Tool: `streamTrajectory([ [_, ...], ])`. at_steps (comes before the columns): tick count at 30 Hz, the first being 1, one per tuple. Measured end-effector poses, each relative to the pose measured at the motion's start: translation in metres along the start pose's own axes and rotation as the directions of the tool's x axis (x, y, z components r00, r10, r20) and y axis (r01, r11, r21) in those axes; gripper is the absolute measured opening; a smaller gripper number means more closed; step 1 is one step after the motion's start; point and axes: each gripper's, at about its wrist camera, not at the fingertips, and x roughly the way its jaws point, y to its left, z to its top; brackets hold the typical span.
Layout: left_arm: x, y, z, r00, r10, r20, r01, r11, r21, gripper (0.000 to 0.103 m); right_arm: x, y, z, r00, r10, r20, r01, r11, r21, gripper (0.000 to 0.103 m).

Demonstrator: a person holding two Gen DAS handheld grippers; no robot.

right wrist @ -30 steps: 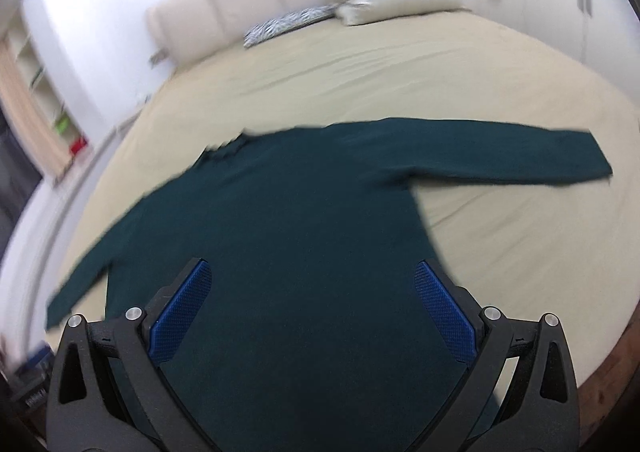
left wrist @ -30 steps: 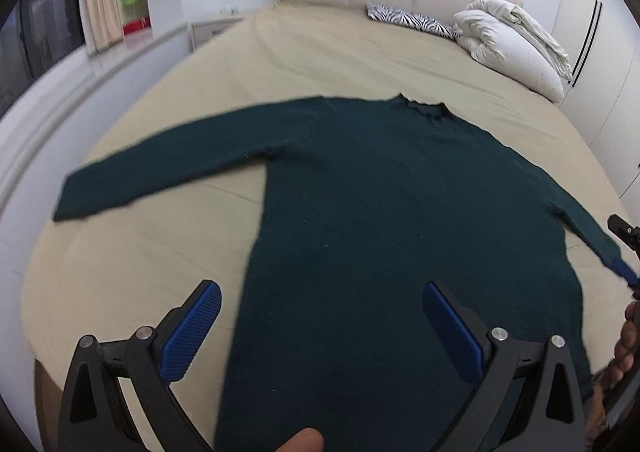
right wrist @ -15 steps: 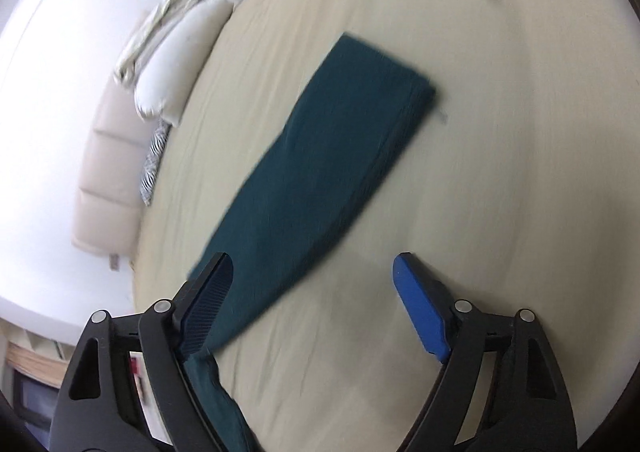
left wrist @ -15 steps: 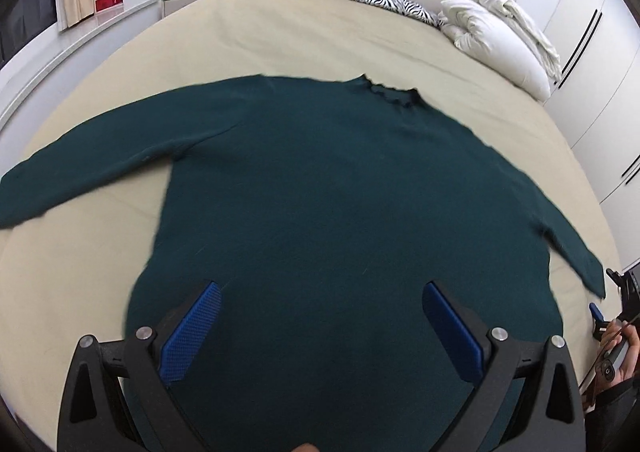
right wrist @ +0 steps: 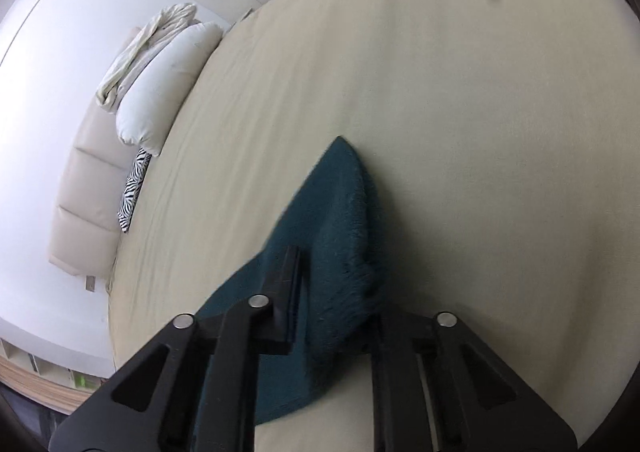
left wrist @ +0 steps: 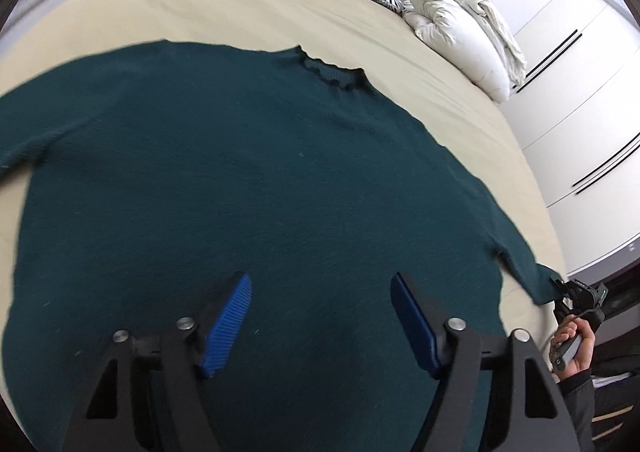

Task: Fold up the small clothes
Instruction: 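Grasp the sweater sleeve nearest the right gripper with the right gripper, then fold the held sleeve across the sweater body and open the right gripper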

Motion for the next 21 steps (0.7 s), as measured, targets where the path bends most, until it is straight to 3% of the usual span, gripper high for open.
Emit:
streamTrajectory([
  [2, 0.004, 0.005, 0.006, 0.999, -0.042, -0.010, 0.041, 0.999, -0.023, 0.072, -0.005, 0.048, -0.011, 1.000, 0.010, 0.000, -0.010, 0.988, -0.153, 0.009],
  [5, 0.002, 0.012, 0.015, 0.996, -0.083, 0.005, 0.084, 0.995, -0.053, 0.071, -0.009, 0.135, -0.039, 0.996, 0.081, -0.048, -0.092, 0.934, -0.345, 0.009],
  [8, -0.004, 0.022, 0.021, 0.990, -0.138, 0.026, 0.140, 0.985, -0.103, 0.071, -0.006, 0.218, -0.085, 0.976, 0.167, -0.139, -0.215, 0.841, -0.496, 0.009],
  [9, -0.005, 0.026, 0.023, 0.988, -0.153, 0.033, 0.155, 0.981, -0.115, 0.071, -0.001, 0.247, -0.111, 0.961, 0.197, -0.195, -0.272, 0.805, -0.527, 0.009],
  [12, -0.007, 0.036, 0.028, 0.980, -0.193, 0.041, 0.197, 0.969, -0.146, 0.071, 0.018, 0.295, -0.181, 0.932, 0.207, -0.299, -0.350, 0.735, -0.581, 0.009],
  [15, -0.006, 0.046, 0.030, 0.971, -0.236, 0.040, 0.240, 0.954, -0.179, 0.071, 0.048, 0.316, -0.245, 0.897, 0.168, -0.408, -0.401, 0.699, -0.593, 0.009],
  [17, 0.000, 0.052, 0.032, 0.963, -0.267, 0.031, 0.267, 0.940, -0.210, 0.076, 0.066, 0.316, -0.283, 0.876, 0.103, -0.470, -0.408, 0.679, -0.611, 0.013],
  [19, 0.007, 0.054, 0.034, 0.955, -0.294, 0.022, 0.291, 0.926, -0.239, 0.083, 0.072, 0.305, -0.305, 0.840, 0.071, -0.538, -0.444, 0.660, -0.606, 0.026],
  [21, 0.013, 0.053, 0.035, 0.947, -0.320, 0.013, 0.313, 0.915, -0.256, 0.089, 0.068, 0.291, -0.307, 0.827, 0.086, -0.556, -0.464, 0.662, -0.588, 0.051],
])
